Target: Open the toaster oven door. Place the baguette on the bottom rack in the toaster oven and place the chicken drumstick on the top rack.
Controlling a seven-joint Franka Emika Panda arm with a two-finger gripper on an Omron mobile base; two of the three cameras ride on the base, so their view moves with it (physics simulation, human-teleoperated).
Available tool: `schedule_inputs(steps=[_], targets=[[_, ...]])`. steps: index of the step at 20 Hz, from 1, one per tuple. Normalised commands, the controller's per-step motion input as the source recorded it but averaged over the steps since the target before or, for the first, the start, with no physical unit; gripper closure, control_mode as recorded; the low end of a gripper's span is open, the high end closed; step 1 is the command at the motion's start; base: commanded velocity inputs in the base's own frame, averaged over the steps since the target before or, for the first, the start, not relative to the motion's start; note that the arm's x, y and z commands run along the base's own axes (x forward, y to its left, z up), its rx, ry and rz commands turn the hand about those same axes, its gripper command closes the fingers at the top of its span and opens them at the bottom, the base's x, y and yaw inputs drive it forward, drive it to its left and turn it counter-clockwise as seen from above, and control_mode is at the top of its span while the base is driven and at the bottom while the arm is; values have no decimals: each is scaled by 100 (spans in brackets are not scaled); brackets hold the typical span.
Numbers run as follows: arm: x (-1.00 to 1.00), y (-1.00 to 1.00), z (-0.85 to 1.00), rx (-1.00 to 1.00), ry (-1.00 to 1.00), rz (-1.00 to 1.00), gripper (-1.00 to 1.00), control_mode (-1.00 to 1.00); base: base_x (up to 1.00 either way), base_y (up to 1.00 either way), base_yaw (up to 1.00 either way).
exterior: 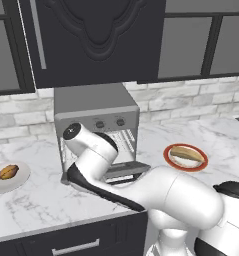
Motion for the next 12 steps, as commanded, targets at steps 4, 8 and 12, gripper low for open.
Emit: schedule_inputs(steps=[4, 8, 12], targets=[[29, -12, 4, 18, -8, -39, 100, -100, 0, 0, 0], [10, -3, -3, 32, -32, -64, -100, -100, 0, 0, 0], [5, -1, -10, 30, -27, -54, -100, -100, 0, 0, 0]])
